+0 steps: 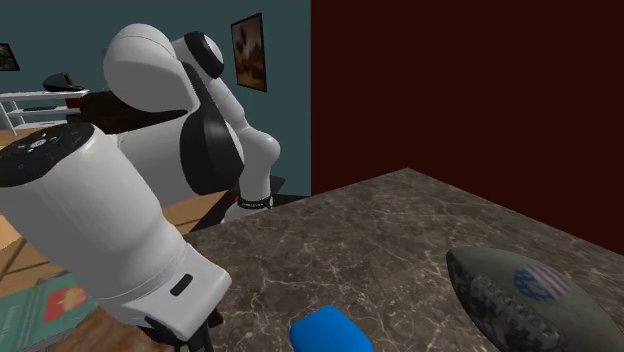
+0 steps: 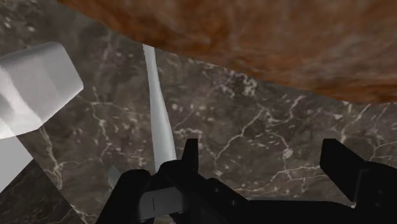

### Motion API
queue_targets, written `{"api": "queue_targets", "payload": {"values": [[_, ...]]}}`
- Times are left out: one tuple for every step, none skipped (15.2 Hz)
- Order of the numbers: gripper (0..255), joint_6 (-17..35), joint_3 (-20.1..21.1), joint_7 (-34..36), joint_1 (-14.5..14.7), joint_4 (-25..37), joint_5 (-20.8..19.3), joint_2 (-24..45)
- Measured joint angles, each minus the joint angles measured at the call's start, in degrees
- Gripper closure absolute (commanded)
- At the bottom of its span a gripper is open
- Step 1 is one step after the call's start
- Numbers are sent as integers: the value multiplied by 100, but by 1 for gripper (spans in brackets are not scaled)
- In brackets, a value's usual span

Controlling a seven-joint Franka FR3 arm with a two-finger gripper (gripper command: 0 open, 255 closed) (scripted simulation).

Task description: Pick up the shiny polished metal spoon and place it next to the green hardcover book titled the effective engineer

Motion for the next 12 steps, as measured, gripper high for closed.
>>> {"api": "queue_targets", "payload": {"values": [[0, -133, -136, -22, 124, 165, -94, -174], [0, -266, -187, -80, 133, 276, -116, -234], [0, -440, -210, -123, 163, 454, -117, -266], [0, -598, -181, -158, 143, 564, -75, -221], [0, -789, -167, -187, 166, 750, -47, -205], [0, -867, -158, -189, 181, 823, -34, -196], [0, -906, -159, -195, 190, 862, -31, -198], [0, -928, -159, -196, 195, 884, -29, -199], [0, -935, -157, -197, 194, 887, -26, -196], [0, -938, -156, -198, 193, 889, -25, -195], [0, -941, -156, -199, 192, 890, -25, -195], [0, -942, -156, -199, 192, 890, -24, -195]]}}
